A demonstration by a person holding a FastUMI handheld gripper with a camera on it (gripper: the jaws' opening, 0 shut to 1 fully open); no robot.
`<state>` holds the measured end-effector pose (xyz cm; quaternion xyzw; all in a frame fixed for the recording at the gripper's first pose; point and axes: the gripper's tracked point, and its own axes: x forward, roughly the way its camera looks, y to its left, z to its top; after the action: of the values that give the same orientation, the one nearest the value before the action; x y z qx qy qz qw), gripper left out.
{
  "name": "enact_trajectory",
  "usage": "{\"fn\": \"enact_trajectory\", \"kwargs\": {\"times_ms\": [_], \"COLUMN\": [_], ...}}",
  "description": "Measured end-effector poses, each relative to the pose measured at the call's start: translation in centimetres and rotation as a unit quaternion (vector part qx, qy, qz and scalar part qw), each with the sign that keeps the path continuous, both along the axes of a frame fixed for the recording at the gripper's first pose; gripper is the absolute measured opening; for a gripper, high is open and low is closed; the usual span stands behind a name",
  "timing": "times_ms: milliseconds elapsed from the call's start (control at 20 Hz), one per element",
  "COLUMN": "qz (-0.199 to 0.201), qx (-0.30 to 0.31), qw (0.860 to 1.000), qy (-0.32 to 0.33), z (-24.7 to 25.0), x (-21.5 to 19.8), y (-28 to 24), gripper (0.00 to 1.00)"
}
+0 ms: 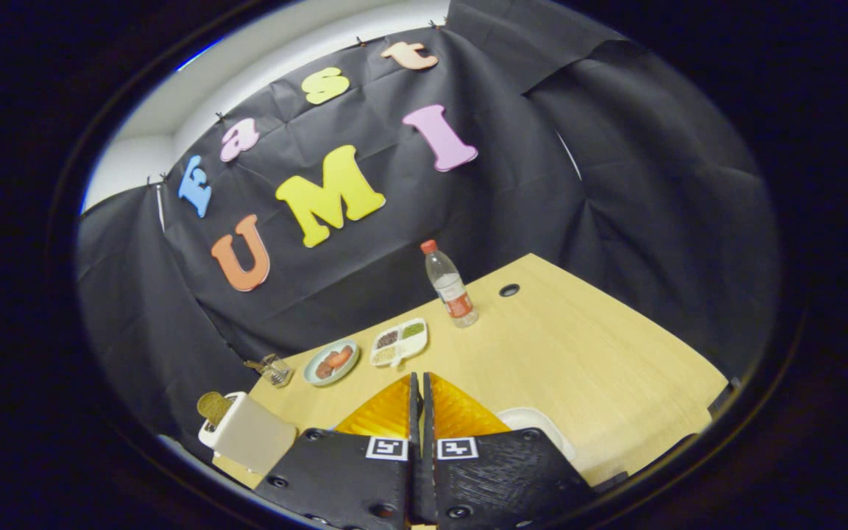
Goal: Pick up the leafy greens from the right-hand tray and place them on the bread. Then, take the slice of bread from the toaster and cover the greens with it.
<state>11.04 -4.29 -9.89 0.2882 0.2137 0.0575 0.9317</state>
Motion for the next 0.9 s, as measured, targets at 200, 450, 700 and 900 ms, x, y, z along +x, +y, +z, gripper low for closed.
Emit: {"fn": "enact_trajectory", "kwargs": {"times_ms": [200, 450, 700, 900], "qz": [0.032, 0.073, 0.107, 0.109], "qx": [0.005, 0.038, 0.087, 0.142], "qw": [0.999, 0.996, 0.990, 0.984], "qy": [-0.025, -0.037, -0.023, -0.008], "z": [3.1, 3.9, 2.3, 0.1], "x": [-0.1, 0.3, -0.1, -0.3], "y": [6.3, 15.2, 22.5, 25.0], "gripper": [0.00, 0.00, 0.00, 0.00]}}
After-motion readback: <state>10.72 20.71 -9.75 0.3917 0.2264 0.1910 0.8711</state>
